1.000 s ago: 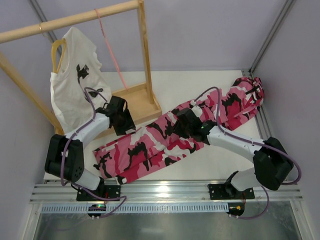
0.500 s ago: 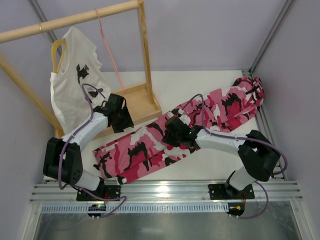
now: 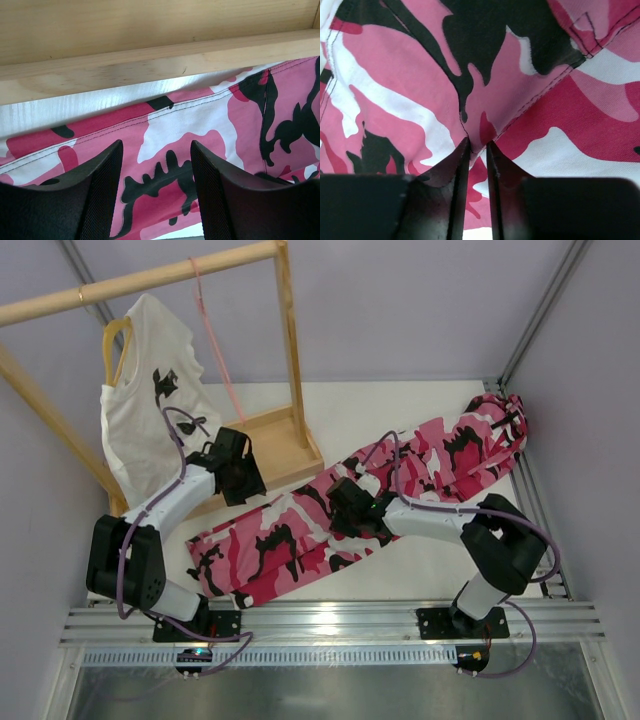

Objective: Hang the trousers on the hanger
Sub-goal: Fold the trousers

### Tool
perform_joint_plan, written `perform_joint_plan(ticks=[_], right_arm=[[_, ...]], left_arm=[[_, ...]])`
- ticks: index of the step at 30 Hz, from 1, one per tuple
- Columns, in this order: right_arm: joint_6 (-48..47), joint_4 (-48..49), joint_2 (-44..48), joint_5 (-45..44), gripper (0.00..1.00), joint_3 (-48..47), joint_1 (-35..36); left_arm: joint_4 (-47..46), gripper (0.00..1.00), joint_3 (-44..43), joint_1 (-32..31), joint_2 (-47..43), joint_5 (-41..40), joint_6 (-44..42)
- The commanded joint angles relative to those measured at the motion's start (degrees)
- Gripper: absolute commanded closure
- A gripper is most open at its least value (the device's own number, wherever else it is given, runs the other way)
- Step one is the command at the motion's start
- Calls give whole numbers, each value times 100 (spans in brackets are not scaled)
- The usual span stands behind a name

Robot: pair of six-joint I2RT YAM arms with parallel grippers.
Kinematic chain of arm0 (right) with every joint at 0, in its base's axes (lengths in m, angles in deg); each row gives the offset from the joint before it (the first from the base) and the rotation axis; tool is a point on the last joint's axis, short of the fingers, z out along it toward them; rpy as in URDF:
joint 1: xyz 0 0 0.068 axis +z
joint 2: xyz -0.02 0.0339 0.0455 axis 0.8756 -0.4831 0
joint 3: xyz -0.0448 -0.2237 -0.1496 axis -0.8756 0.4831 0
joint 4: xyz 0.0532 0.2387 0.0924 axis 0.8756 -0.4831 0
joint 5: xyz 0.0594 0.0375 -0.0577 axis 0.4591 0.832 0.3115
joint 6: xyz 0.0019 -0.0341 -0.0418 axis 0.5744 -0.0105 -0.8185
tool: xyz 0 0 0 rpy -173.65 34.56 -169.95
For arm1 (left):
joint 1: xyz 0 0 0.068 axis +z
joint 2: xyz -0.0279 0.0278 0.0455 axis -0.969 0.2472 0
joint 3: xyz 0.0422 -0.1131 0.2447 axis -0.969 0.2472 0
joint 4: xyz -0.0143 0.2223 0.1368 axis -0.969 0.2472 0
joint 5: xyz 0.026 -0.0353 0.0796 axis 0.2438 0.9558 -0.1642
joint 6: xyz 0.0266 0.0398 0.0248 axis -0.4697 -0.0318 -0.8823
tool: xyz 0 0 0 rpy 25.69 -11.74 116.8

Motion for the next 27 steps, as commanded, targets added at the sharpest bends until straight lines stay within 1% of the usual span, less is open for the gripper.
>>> perform_joint_plan(ticks=[1, 2, 3, 6, 7, 9, 10, 12, 15, 18, 21, 24, 25, 27], right_arm=[[-96, -158, -85, -314, 79, -311, 41], [-148, -307, -68, -385, 95, -399, 41], [-210, -465, -33, -420, 96, -504, 41], [-675, -1220, 134, -429, 96, -952, 50], [-937, -1666, 169, -403, 96, -1153, 41], [-1071, -2108, 301, -525, 96, -1261, 41], [-1098, -2276, 423, -569, 96, -1157, 41], [-1072, -2181, 941, -535, 96, -832, 6], [-993, -1803, 1512, -587, 96, 46, -117], [-1089, -1470, 1725, -622, 96, 382, -205], [-1194, -1214, 1533, -824, 96, 690, -336], [-1484, -986, 1348, -799, 96, 708, -468], [-1676, -890, 1313, -764, 93, 647, -477], [-1792, -819, 1321, -667, 84, 585, -469]], left_arm=[[-96, 43, 21, 29, -154, -113, -17], [-70, 43, 12, 29, -154, -149, -26], [-44, 43, 3, 29, -163, -192, -26], [53, 43, -23, 29, -207, -333, -43], [71, 43, -23, 20, -259, -368, -52], [123, 43, -84, 29, -312, -491, -61], [150, 42, -111, 29, -338, -535, -78], [237, 42, -190, 29, -347, -606, -96], [325, 42, -243, 20, -321, -676, -157], [378, 42, -243, 29, -277, -729, -193], [449, 42, -190, 29, -251, -746, -175], [519, 42, -111, 20, -277, -782, -175], [545, 42, -94, 29, -303, -834, -167], [642, 42, -41, 29, -356, -931, -193]])
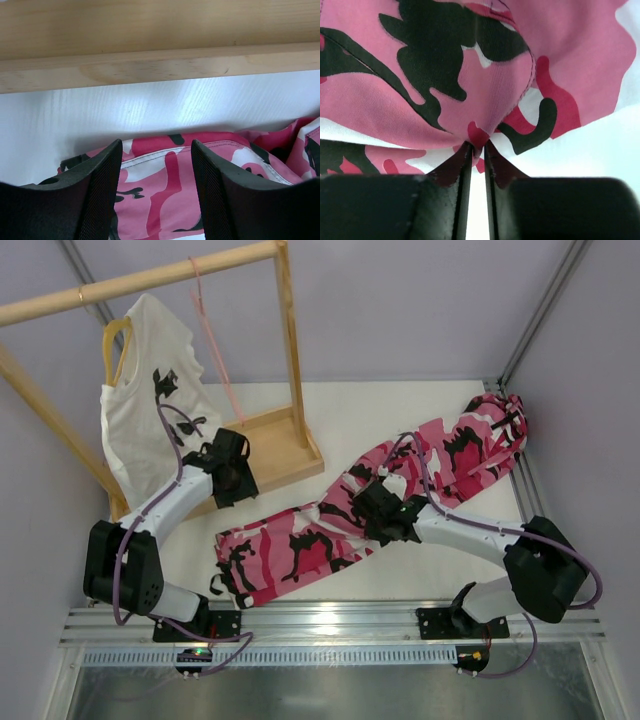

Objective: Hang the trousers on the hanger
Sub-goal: Fold the trousers

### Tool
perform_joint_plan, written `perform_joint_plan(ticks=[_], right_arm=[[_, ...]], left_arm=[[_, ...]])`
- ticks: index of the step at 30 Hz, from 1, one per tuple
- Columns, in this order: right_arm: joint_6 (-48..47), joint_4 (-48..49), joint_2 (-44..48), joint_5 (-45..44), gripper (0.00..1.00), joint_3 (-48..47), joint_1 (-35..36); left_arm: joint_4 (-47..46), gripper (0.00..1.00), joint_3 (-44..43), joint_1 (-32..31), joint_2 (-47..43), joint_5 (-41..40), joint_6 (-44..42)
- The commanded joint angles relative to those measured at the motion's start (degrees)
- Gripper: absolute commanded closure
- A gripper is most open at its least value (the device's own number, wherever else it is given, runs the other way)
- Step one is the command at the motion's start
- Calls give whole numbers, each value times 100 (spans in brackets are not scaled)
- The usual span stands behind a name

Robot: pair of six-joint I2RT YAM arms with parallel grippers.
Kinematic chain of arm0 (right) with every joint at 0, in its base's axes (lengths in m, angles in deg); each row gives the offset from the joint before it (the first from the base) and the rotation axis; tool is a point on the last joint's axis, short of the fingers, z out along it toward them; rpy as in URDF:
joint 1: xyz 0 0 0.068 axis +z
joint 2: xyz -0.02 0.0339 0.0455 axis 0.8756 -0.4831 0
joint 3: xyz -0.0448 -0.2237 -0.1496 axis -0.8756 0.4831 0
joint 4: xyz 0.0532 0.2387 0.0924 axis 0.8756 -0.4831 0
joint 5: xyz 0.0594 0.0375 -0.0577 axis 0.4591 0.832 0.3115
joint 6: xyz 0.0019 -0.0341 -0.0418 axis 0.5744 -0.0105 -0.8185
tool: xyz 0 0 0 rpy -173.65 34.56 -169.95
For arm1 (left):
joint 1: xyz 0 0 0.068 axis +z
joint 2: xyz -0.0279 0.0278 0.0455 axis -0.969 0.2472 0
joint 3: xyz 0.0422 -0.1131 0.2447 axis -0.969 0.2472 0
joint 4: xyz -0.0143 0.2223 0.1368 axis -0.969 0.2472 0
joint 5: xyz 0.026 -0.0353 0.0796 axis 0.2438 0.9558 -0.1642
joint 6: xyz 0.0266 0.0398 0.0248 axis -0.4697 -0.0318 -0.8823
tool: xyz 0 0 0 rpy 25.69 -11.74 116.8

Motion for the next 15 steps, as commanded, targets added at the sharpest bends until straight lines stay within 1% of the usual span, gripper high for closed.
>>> perform_joint_plan(ticks=[1, 5, 7, 9, 11, 12, 14, 15], right_arm=[[-461, 362, 42, -131, 80, -204, -27], [-470, -95, 42, 27, 68, -599, 17], [-505, -201, 138, 159, 63, -775, 148], [-532, -122, 366, 343, 58, -890, 306], [-645, 219, 507, 431, 57, -908, 621], [-820, 656, 560, 571, 56, -873, 754], [-1206, 1115, 474, 651, 56, -890, 1148], [-1748, 1378, 334, 852, 57, -838, 1264]], left_arm=[[238, 42, 1, 29, -199, -417, -123], [458, 42, 53, 29, -243, -594, -97], [440, 42, 167, 46, -321, -550, -9], [405, 42, 264, 90, -340, -288, 9], [370, 42, 317, 231, -313, 54, 35], [335, 42, 352, 257, -304, 143, 27], [335, 42, 387, 310, -252, 302, 9], [352, 42, 387, 328, -226, 433, 0]])
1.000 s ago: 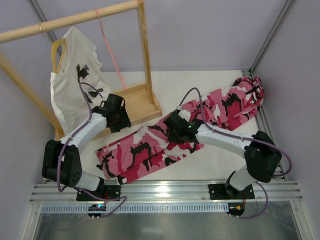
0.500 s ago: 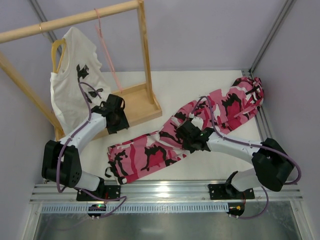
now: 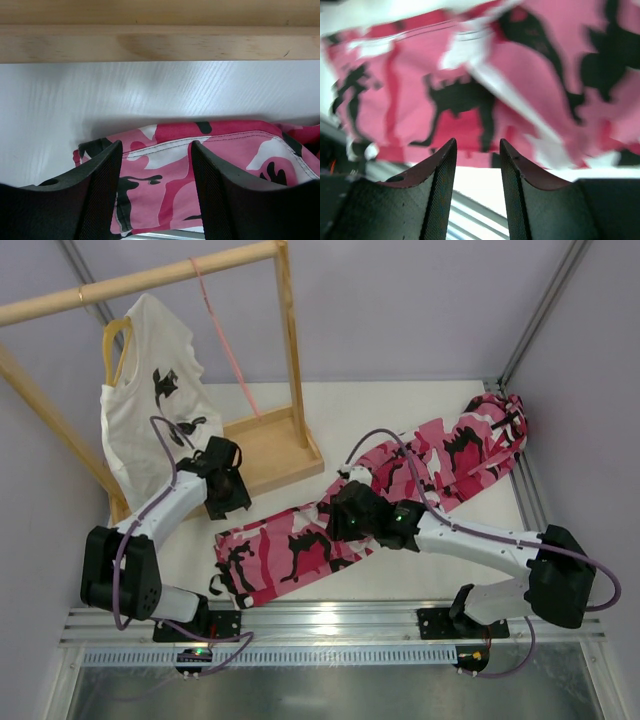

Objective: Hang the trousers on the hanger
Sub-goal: Fold the trousers

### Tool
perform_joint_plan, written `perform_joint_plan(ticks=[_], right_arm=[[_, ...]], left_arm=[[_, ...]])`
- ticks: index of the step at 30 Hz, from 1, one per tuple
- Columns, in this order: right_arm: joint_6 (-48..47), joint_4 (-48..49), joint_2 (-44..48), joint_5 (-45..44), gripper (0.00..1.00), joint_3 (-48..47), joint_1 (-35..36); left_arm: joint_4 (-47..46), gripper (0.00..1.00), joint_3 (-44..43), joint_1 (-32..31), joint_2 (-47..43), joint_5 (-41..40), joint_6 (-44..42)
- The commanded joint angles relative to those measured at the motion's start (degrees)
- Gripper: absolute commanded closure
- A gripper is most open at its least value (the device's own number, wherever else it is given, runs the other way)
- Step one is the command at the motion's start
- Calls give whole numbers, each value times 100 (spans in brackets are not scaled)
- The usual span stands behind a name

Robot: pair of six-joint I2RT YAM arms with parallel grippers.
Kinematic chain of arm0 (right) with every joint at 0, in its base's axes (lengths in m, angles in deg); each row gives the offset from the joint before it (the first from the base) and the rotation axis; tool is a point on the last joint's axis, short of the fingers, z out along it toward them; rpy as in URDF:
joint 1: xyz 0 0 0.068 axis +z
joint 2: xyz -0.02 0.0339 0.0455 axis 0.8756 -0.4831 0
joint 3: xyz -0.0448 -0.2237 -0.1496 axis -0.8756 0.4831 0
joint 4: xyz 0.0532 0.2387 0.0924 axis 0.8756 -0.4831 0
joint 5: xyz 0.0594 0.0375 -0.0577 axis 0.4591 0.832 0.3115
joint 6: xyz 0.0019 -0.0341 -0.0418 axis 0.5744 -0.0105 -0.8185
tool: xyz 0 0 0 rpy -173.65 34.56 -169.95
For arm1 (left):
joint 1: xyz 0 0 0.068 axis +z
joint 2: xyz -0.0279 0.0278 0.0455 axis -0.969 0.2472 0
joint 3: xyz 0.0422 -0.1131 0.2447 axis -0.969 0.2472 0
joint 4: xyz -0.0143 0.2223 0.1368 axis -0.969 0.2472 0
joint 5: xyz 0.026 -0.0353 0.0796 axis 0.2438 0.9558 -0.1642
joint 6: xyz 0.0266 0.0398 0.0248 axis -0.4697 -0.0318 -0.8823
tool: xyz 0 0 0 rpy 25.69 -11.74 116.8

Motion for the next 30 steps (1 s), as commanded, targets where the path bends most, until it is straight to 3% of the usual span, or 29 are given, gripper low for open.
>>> perform_joint_plan(ticks=[1, 4, 6, 9, 15, 25, 30], right_arm=[[-1195, 1627, -67, 608, 57, -88, 486], [-2381, 2877, -417, 1128, 57, 62, 987], [-2734, 2908, -795, 1479, 57, -365, 1216], [-2779, 3048, -1822, 1699, 57, -946, 1426], [-2858, 3566, -2835, 1709, 57, -1493, 2033], [-2981, 3401, -3750, 1288, 54, -2091, 2350], [-3105, 2935, -3891, 567, 62, -2337, 2491]], left_arm=[[9, 42, 51, 105, -7, 467, -35], [-105, 43, 156, 350, 116, 756, -9], [-123, 43, 218, 465, 169, 907, -17], [-79, 43, 200, 527, 230, 471, -78], [-17, 43, 244, 667, 459, 274, -149], [-87, 43, 192, 729, 538, 256, -184], [-105, 43, 209, 738, 547, 221, -202]])
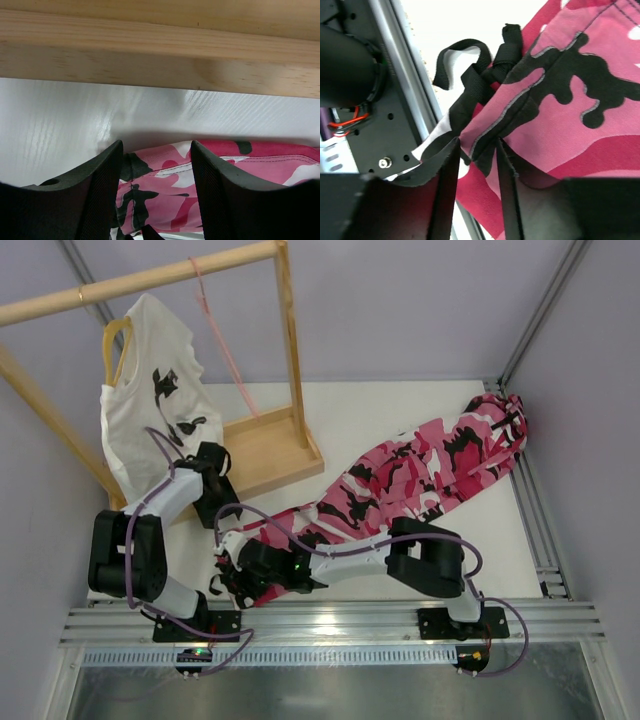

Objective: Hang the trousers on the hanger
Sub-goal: Fold the trousers

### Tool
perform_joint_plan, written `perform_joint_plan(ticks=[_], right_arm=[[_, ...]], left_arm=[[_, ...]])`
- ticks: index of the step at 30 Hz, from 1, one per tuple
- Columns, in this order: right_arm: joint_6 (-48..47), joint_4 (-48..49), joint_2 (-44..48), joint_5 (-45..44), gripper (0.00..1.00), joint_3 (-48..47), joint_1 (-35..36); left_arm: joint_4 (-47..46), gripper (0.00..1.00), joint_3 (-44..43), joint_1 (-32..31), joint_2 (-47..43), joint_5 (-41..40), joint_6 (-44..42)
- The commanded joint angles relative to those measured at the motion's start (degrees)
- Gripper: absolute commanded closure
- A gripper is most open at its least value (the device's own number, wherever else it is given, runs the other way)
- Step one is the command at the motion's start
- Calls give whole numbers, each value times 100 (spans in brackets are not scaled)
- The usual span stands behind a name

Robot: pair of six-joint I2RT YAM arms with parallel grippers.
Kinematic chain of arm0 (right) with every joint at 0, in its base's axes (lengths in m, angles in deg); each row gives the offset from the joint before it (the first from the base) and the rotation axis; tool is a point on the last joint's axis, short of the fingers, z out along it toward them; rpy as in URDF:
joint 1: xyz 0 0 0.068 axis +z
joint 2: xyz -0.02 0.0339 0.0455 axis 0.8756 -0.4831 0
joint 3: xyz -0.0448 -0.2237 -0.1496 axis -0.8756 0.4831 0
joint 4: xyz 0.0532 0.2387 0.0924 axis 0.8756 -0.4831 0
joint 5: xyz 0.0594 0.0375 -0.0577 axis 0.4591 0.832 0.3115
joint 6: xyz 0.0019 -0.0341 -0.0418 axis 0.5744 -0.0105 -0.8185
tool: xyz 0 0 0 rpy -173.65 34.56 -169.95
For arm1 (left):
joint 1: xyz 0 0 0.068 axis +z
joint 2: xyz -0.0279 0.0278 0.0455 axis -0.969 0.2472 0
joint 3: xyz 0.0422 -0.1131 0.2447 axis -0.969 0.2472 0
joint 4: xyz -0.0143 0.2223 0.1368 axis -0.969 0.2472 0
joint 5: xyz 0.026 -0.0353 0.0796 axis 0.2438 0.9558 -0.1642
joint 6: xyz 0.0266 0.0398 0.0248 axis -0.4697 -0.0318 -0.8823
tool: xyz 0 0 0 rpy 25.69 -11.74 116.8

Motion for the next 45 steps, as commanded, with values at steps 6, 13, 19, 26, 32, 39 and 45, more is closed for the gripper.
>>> perform_joint_plan(ticks=[6, 13, 19, 26, 32, 39, 45], right_arm=[[13, -97, -31, -696, 88, -281, 107], [312, -18, 65, -590, 96, -202, 142], [435, -35, 57, -740, 58, -316, 195], [698, -360, -268, -1117, 56, -631, 256], [918, -702, -523, -1451, 57, -886, 265], [997, -1002, -288, -1654, 89, -905, 300], [1251, -1371, 83, -1469, 96, -808, 361]], left_arm=[[-94, 43, -42, 49, -10, -85, -27], [-94, 42, -42, 49, -63, -296, 87], [-94, 41, -147, 49, 7, -234, 79], [-112, 41, -218, 49, -1, -102, 123], [-129, 41, -209, 41, -1, -111, 96], [-121, 41, -253, 49, 16, -67, 96], [-156, 41, -297, 49, 86, -58, 96]])
